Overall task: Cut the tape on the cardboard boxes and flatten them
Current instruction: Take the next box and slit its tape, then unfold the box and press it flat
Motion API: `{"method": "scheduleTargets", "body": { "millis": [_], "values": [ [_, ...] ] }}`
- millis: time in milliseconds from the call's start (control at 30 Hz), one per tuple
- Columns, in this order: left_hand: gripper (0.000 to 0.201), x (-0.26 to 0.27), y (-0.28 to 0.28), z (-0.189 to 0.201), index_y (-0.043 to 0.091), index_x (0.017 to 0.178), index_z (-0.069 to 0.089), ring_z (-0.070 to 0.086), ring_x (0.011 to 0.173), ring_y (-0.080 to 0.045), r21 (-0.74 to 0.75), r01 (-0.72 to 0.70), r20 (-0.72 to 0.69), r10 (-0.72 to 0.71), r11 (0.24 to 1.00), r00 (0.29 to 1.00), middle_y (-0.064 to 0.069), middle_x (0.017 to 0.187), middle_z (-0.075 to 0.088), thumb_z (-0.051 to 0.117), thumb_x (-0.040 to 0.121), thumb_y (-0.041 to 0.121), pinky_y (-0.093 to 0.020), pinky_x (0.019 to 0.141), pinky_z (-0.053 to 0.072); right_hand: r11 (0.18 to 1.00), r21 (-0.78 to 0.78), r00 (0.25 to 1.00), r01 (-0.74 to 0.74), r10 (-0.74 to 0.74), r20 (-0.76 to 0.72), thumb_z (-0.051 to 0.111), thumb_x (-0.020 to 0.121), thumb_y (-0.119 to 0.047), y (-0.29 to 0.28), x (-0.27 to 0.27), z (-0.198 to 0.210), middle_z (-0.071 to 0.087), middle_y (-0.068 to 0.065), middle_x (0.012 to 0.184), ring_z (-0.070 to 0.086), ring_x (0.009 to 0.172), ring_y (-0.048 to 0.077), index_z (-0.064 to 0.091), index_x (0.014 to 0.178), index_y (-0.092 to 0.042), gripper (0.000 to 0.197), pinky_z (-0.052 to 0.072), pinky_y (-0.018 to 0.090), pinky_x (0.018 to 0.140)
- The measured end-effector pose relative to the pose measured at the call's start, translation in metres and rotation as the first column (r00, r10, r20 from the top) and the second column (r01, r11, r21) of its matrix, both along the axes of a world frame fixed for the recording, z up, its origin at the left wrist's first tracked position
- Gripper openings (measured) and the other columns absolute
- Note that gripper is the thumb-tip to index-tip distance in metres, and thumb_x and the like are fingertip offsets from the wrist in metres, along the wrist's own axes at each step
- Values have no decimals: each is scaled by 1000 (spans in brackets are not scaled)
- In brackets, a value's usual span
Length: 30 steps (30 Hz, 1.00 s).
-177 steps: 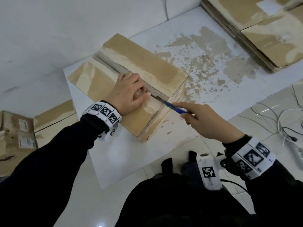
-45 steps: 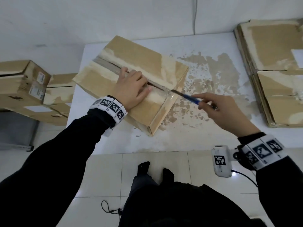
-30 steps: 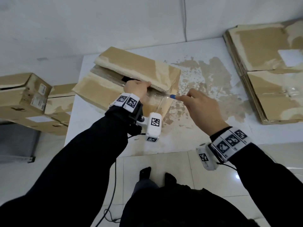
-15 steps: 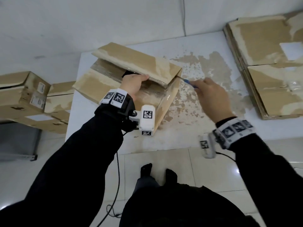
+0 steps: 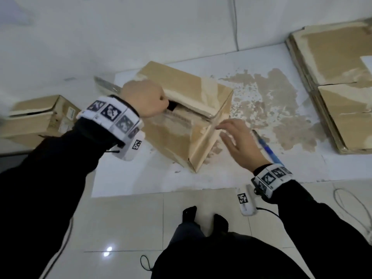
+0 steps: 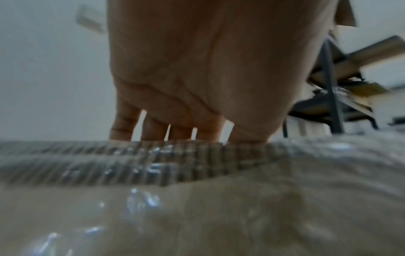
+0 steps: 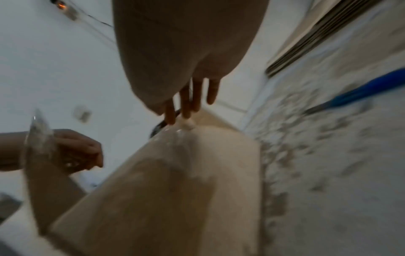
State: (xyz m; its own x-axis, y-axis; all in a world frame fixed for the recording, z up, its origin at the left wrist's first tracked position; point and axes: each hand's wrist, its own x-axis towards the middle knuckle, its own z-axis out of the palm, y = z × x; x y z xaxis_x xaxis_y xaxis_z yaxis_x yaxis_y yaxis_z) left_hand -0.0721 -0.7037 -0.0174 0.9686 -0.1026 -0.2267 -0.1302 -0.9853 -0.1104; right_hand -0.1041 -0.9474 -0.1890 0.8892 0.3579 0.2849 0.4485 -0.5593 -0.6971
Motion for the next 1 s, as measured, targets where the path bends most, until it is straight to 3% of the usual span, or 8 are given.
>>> {"method": "scheduleTargets", "body": {
  "millis": [133,300,367,467,600,767,867,1000],
  "values": [
    [22,-48,27,13,21,103,68,56,81,-16,-52,-53,-217,40,997,975,6,91,64,51,91,28,-28,67,43,990,-121,988,-66,83,134,36,98,-32,26,17,19,56,10,109,49,107,26,60,108,-8,36,33,33,91],
    [75,-77,51,-38,25,146,28,38,121,-17,-19,-42,-386,32,999,922,2,145,33,67,82,29,-23,92,40,948,-294,984,-120,153,90,30,98,-37,23,44,36,53,15,132,45,126,31,56,127,-5,50,32,41,107],
    [85,-73,57,-64,20,143,30,29,131,-20,-28,2,-286,-10,1000,958,-1,144,34,75,74,40,-32,107,28,953,-279,988,-116,139,64,30,100,-36,25,57,51,33,14,151,27,141,26,42,139,-4,52,18,33,114],
    [73,-54,60,-87,16,118,47,44,110,-21,9,76,-182,-73,997,981,-1,120,52,74,66,58,-30,91,29,966,-239,989,-98,68,-133,29,102,-43,33,97,79,8,11,159,4,147,22,24,149,-10,58,4,32,116],
    [58,-39,61,-100,16,86,38,51,84,-23,53,201,-118,-193,978,974,-5,94,59,68,71,65,-30,69,29,877,-464,926,-123,-67,-371,6,79,-82,51,155,98,25,20,152,20,142,32,30,143,-3,105,14,40,114],
    [53,-38,67,-109,14,92,46,57,85,-22,56,275,-88,-270,960,959,-4,95,61,60,79,64,-29,71,38,735,-667,858,-122,-260,-443,15,97,-59,77,179,103,33,17,150,32,138,31,36,142,-3,75,18,38,112],
    [55,-35,65,-114,11,99,52,58,89,-22,46,288,-52,-285,957,957,-5,99,62,59,80,63,-30,76,40,731,-641,934,-234,-14,-356,24,100,-51,125,159,117,33,15,151,30,139,28,36,144,-7,63,18,35,113],
    [61,-32,56,-118,11,110,53,57,101,-23,73,275,-10,-275,959,961,-6,109,61,56,81,65,-33,92,37,455,-724,839,-519,109,-534,15,96,-60,170,105,128,47,9,141,40,131,28,51,135,-15,69,27,39,111]
  ]
}}
